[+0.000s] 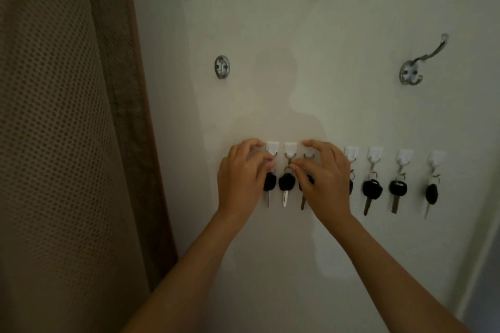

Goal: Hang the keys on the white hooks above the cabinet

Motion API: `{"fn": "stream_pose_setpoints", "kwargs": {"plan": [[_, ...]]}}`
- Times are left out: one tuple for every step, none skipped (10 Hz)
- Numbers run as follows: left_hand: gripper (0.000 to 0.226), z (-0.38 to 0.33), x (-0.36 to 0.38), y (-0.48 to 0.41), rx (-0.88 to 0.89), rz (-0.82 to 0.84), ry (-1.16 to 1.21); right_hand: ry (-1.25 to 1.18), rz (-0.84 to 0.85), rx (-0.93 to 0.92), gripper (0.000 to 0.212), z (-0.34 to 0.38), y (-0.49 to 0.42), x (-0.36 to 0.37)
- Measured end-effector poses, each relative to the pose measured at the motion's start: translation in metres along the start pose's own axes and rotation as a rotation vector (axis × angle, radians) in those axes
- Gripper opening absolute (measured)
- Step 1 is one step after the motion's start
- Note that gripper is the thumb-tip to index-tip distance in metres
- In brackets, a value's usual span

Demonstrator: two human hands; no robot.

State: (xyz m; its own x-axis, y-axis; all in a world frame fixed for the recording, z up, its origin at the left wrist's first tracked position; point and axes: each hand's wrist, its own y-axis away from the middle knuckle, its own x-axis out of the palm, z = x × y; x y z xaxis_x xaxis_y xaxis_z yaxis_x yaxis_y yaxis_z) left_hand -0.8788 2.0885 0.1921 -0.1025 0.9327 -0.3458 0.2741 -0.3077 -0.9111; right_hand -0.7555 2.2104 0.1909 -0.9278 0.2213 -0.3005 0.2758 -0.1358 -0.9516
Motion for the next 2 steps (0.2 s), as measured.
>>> {"fn": "stream_pose_setpoints", "kwargs": {"plan": [[0.013, 0.0018, -0.0029, 0.0021, 0.042, -0.012, -0.012, -0.011, -0.016, -0.034, 0.01, -0.0009, 0.0019, -0.0028], [0.017, -0.0013, -0.008, 0.0037, 0.101, -0.038, -0.059, -0.017, -0.047, -0.053, 0.014, 0.001, 0.0032, -0.0101]]}}
